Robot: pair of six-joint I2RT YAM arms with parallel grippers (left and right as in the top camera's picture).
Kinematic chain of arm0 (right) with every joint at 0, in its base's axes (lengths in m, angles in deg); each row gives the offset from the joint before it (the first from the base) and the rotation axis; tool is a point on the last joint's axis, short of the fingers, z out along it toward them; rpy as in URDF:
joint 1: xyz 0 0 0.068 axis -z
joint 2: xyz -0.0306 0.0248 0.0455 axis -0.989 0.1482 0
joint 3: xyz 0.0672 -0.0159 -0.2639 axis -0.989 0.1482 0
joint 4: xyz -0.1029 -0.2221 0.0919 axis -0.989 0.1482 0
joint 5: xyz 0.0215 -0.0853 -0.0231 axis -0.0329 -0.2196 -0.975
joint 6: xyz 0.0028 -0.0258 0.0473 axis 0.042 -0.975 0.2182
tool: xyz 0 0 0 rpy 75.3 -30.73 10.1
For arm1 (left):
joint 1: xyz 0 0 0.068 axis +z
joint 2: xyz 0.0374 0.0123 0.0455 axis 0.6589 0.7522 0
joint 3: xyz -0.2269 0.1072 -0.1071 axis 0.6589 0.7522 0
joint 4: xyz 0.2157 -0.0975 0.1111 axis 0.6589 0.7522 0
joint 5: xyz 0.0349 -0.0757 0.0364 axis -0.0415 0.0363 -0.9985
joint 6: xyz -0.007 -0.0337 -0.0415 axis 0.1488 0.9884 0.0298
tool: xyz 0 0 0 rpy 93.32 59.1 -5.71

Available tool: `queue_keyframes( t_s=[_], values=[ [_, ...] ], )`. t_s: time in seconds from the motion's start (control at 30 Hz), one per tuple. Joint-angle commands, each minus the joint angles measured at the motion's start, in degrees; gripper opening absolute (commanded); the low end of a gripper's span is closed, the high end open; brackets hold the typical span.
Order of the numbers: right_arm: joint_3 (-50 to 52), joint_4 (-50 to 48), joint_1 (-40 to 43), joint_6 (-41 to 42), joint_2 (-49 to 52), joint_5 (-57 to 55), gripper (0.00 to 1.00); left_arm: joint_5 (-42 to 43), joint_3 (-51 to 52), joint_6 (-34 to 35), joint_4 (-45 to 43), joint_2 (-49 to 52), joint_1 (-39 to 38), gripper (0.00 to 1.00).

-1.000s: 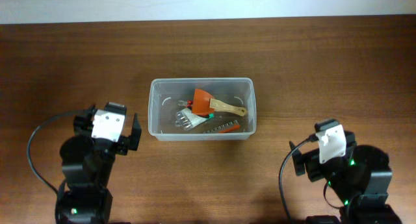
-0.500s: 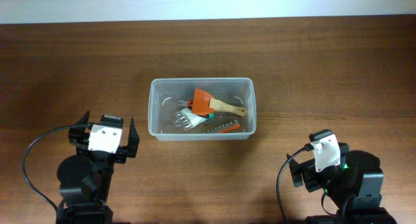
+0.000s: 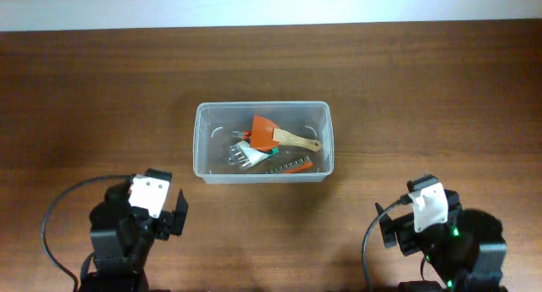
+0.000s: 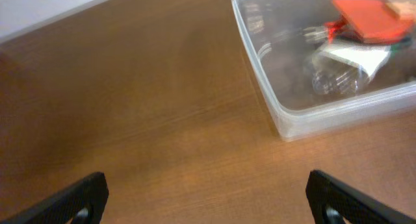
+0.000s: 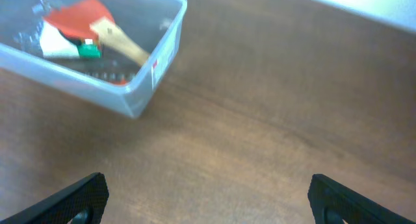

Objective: Pack container

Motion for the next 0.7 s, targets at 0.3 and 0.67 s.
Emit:
queue_keyframes(
  t_s=[0.3, 0.67],
  values=[
    [0.6, 1.9, -0.5, 0.3, -20.6, -1.0, 0.99, -0.3, 0.3, 0.6, 9.7, -0.3, 0.2, 0.99],
    [20.5, -29.4, -2.0, 0.3, -21.2, -4.2, 0.99, -0.3, 0.3, 0.6, 9.7, -0.3, 0.2, 0.99]
  ],
)
